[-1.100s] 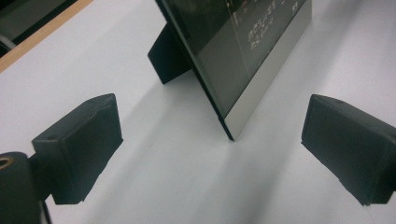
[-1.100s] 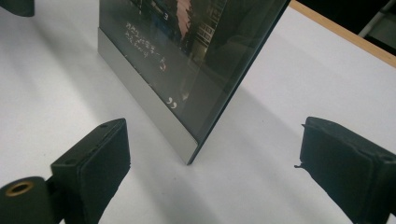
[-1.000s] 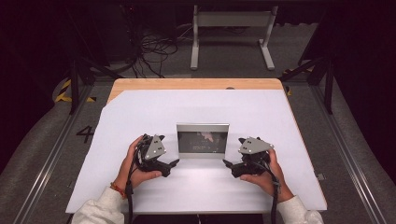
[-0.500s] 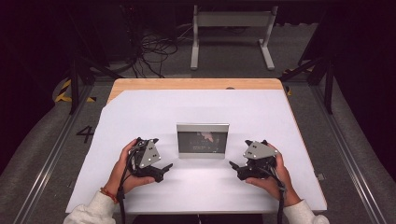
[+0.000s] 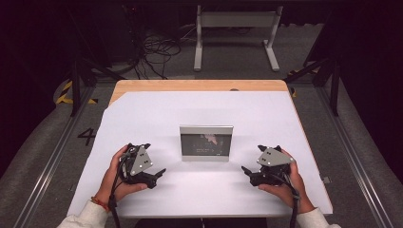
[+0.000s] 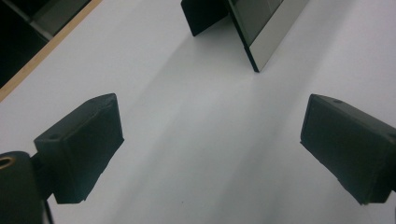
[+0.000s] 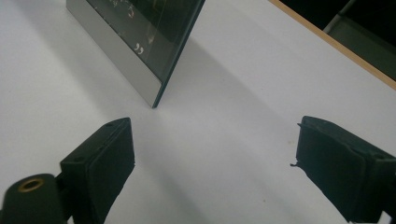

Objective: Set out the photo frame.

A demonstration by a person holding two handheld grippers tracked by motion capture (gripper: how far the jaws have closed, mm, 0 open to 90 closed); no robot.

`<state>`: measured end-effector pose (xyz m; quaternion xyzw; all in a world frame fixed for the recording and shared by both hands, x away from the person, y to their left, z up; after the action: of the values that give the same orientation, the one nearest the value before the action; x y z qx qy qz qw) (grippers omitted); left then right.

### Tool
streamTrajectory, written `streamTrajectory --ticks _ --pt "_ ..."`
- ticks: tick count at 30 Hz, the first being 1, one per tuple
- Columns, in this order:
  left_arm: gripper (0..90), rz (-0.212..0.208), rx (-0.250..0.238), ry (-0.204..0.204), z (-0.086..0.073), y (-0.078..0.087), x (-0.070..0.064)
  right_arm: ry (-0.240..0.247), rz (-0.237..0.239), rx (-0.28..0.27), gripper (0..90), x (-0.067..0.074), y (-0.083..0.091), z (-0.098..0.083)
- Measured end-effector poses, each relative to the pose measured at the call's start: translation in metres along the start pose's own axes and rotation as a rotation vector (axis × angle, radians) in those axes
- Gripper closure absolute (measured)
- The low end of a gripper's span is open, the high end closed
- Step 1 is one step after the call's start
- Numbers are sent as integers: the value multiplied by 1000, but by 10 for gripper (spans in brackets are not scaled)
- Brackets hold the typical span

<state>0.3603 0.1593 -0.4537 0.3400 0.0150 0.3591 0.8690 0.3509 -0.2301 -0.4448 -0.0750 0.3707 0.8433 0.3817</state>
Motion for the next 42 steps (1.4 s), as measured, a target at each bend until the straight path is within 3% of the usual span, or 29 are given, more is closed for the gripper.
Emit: streamTrajectory --ticks 9,19,28,37,42 --pt "64 20 19 4 -16 9 5 -12 -13 14 114 -1 5 -13" --pt "64 25 -15 62 -34 26 14 -55 -30 -6 113 -5 17 -28" --pt "64 17 -54 140 -49 41 22 -95 -66 -23 110 -10 30 -41" --pt "64 8 -120 258 -71 60 37 -135 -106 -36 105 -16 46 -53" --pt "66 12 -129 305 -82 67 44 -155 -115 -32 104 -17 50 -60"
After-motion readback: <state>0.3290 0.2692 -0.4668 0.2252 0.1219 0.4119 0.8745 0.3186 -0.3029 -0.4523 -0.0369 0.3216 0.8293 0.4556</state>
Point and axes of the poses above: each handheld gripper's, and its own axes: y roughly backward along the jaws, z roughly out of its top, x roughly to its left, the point moved 4 cm from there along -y, roughly forward along the jaws, and after that the axes turned 8 degrees about y, right-handed, at the moved point
